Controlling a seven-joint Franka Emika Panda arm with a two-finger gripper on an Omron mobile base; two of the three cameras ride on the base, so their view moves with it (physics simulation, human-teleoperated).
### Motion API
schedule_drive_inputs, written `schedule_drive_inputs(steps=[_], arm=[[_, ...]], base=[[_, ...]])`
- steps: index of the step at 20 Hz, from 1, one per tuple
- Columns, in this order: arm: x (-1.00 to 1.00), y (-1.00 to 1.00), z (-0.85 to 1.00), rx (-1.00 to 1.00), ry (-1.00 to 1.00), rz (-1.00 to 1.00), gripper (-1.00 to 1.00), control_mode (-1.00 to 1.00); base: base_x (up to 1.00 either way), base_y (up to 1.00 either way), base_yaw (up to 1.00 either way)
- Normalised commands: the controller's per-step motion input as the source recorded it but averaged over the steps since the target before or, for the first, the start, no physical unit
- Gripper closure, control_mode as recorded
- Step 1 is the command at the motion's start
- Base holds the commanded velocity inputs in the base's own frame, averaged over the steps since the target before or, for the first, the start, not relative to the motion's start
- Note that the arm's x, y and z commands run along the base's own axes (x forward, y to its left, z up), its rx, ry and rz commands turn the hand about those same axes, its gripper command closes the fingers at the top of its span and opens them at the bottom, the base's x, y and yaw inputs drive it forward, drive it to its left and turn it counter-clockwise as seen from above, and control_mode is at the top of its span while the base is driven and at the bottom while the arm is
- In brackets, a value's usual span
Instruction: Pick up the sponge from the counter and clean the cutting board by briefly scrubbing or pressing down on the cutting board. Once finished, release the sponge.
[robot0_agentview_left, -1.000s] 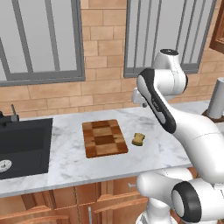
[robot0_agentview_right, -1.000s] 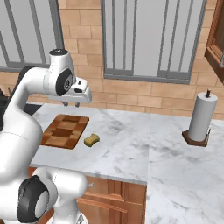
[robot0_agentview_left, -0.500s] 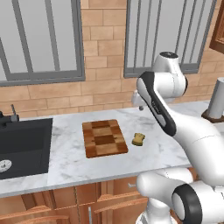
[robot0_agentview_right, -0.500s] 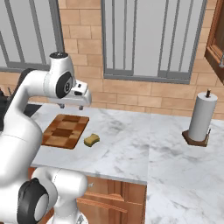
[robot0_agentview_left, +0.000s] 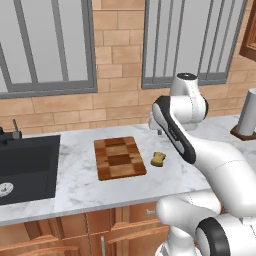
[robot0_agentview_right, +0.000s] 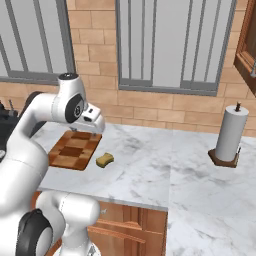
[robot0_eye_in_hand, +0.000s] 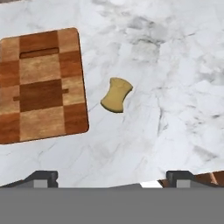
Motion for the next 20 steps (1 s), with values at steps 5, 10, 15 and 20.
schedule_drive_inputs(steps=[5,10,15,20], arm=[[0.07,-0.02,-0.36,0.02,0.00,-0.16,-1.00,-1.00],[0.16,-0.11,-0.39,0.04,0.00,-0.13,-1.00,-1.00],[0.33,-0.09,-0.33,0.07,0.00,-0.05,-1.00,-1.00],[0.50,0.00,-0.29,0.05,0.00,-0.04,-1.00,-1.00]], base=[[0.00,0.00,0.00],[0.00,0.00,0.00],[0.00,0.00,0.00],[0.00,0.00,0.00]])
